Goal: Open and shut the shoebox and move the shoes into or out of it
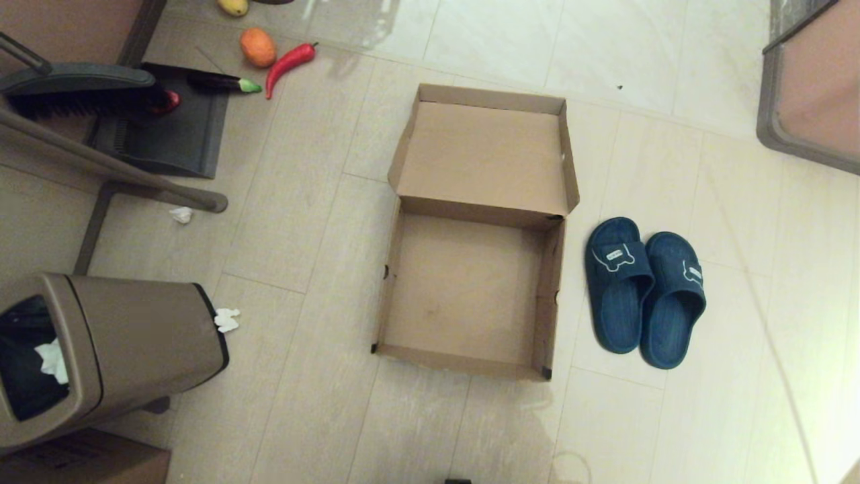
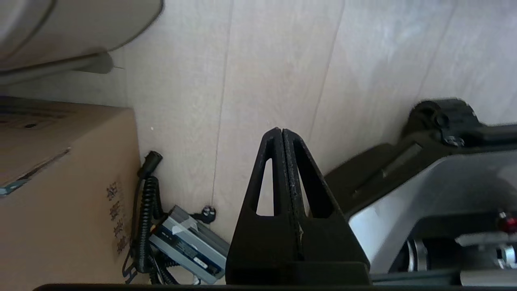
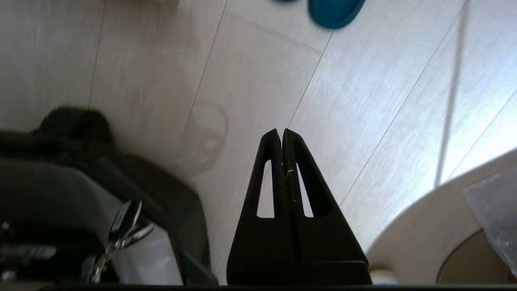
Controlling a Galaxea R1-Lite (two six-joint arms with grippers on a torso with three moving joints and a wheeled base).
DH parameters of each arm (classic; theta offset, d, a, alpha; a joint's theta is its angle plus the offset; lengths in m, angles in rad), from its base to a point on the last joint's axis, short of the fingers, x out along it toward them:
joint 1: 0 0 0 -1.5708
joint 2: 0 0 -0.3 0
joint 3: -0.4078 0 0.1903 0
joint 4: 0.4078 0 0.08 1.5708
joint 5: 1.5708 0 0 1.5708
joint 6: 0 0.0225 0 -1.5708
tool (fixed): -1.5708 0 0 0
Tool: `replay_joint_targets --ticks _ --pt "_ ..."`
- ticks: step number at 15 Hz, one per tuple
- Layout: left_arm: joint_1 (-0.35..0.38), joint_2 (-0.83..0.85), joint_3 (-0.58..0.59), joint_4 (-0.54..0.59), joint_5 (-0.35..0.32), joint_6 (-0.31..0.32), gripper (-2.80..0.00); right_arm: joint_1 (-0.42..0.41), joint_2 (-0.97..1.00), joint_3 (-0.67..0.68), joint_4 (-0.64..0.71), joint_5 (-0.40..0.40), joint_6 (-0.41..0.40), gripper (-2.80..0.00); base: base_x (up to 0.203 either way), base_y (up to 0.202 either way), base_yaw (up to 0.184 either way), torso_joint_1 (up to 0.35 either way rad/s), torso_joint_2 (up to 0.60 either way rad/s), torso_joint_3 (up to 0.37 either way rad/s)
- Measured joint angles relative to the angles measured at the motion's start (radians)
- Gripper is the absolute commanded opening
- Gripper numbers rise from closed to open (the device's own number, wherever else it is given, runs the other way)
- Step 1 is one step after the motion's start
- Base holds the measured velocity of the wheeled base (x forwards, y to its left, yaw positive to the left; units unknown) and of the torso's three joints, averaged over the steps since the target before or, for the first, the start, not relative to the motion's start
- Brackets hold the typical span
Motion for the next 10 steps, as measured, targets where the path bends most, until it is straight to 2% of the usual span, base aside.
replay_joint_targets --ticks 3,5,8,10 --pt "-0.044 -0.043 0.0 0.0 -0.025 0.0 -2.8 0.001 -0.143 -0.003 0.016 0.037 -0.018 -2.8 0.0 0.0 0.0 0.0 0.0 0.0" --pt "-0.076 -0.094 0.006 -0.014 -0.025 0.003 -2.8 0.009 -0.215 0.001 0.006 0.024 0.005 -2.8 0.0 0.0 0.0 0.0 0.0 0.0" --pt "-0.071 -0.163 0.019 -0.051 0.001 -0.016 -2.8 0.012 -0.254 0.016 -0.035 0.008 0.007 -2.8 0.0 0.0 0.0 0.0 0.0 0.0" --pt "-0.069 -0.201 0.021 -0.053 -0.006 -0.029 -2.8 0.012 -0.264 0.019 -0.038 0.008 0.012 -2.8 0.0 0.0 0.0 0.0 0.0 0.0"
